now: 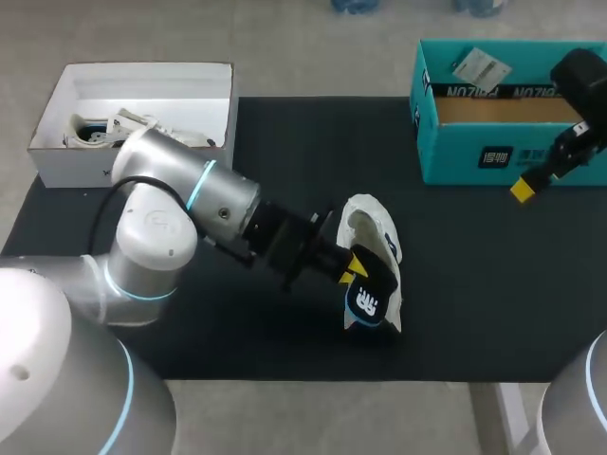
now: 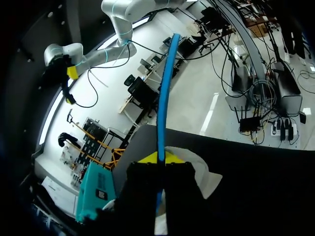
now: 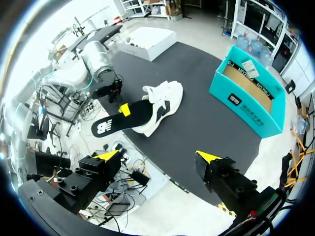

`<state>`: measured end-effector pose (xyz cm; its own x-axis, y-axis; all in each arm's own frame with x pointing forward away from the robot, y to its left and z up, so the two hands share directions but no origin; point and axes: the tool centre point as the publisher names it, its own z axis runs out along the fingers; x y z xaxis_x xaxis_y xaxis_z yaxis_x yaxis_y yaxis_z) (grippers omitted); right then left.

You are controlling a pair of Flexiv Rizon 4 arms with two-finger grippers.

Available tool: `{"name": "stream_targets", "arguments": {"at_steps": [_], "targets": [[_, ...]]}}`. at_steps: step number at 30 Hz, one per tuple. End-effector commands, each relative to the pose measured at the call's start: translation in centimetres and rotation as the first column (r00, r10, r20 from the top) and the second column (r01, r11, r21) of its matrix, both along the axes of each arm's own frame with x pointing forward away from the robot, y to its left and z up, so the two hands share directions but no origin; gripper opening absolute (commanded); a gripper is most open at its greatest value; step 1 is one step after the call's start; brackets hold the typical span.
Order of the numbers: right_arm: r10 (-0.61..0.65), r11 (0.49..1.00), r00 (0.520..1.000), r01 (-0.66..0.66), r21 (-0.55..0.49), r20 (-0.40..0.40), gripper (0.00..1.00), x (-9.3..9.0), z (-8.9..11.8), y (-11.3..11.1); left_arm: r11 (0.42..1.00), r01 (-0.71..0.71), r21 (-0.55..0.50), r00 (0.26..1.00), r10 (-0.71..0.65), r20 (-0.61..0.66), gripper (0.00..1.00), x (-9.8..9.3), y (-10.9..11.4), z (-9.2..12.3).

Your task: Take the shoe out of the shoebox, open the shoe tongue, remove and reinsert the insole, then place the shoe into the shoebox

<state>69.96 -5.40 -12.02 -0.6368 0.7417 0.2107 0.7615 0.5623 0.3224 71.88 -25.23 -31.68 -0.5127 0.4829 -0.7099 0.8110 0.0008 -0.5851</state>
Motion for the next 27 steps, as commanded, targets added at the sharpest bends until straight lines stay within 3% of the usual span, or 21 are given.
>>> {"name": "stream_targets", "arguments": {"at_steps": [1,10,21,22,23,27], "targets": [[0.001,1.000,1.000,-0.001,-0.003,-0.005,1.00,0.3,0.0,0.1,1.000,0.013,0.024,1.000,-0.014,0.022,0.00,1.5,-1.3,-0.9],[0.001,1.000,1.000,-0.001,-0.003,-0.005,1.00,0.3,0.0,0.1,0.996,-0.043,0.084,0.993,0.033,0.116,0.00,5.0,-1.5,-2.3],[0.001,1.000,1.000,-0.001,-0.003,-0.005,1.00,0.3,0.0,0.1,0.991,-0.060,0.117,0.980,0.036,0.196,0.00,6.3,-0.8,-2.7],[0.001,1.000,1.000,-0.001,-0.003,-0.005,1.00,0.3,0.0,0.1,0.991,-0.063,0.117,0.980,0.039,0.198,0.22,6.4,-0.7,-2.5],[0.001,1.000,1.000,-0.001,-0.003,-0.005,1.00,0.3,0.0,0.1,0.991,-0.064,0.117,0.979,0.040,0.200,0.37,6.4,-0.6,-2.4],[0.001,1.000,1.000,-0.001,-0.003,-0.005,1.00,0.3,0.0,0.1,0.991,-0.072,0.112,0.977,0.048,0.209,0.54,6.1,-0.3,-2.0]]}}
